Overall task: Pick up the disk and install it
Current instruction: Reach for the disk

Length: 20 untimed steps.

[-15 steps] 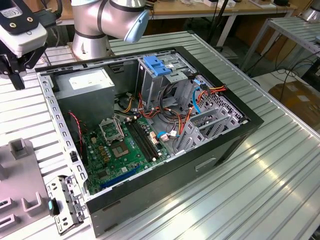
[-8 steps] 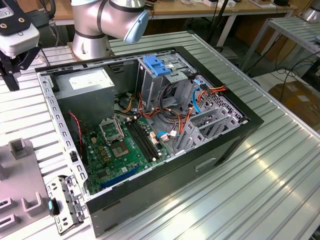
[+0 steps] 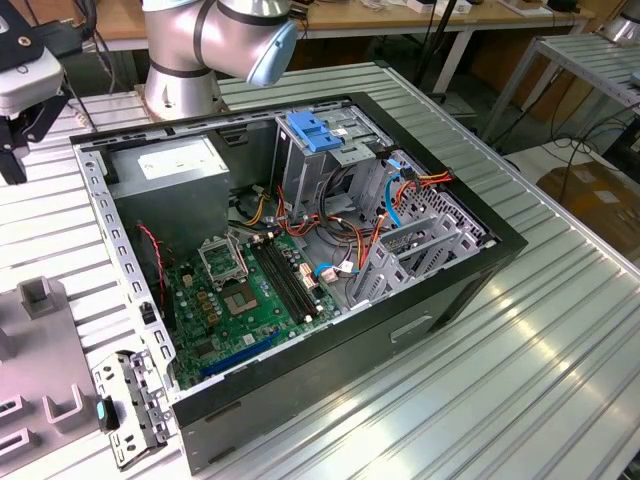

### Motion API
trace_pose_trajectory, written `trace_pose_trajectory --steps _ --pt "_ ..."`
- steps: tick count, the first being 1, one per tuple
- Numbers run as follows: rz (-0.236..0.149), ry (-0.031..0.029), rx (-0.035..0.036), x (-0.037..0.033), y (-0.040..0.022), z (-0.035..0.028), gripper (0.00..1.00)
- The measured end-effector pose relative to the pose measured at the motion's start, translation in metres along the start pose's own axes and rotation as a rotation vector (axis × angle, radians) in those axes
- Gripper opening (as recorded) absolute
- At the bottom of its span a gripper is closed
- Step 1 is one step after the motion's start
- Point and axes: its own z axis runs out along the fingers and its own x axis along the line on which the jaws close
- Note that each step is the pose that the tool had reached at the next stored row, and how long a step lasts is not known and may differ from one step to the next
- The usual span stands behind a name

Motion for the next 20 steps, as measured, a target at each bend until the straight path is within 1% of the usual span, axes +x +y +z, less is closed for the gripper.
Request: trace_pose_trajectory --steps 4,5,9,13,16,20 --pt "0.000 0.0001 0.0000 0.0055 -0.0004 -0.0001 0.11" --pt "0.000 0.0001 0.0000 0.0085 -0.0006 -0.0001 0.11" --pt "0.000 0.0002 0.0000 0.0142 -0.0011 -0.0003 0.11" --pt "0.000 0.0003 0.0001 0.0254 -0.0018 -0.0005 0.11" --pt "0.000 0.0003 0.0000 0.0295 -0.0022 -0.0006 0.11" --pt "0.000 0.0003 0.0000 0.0302 -0.0022 -0.0006 0.11"
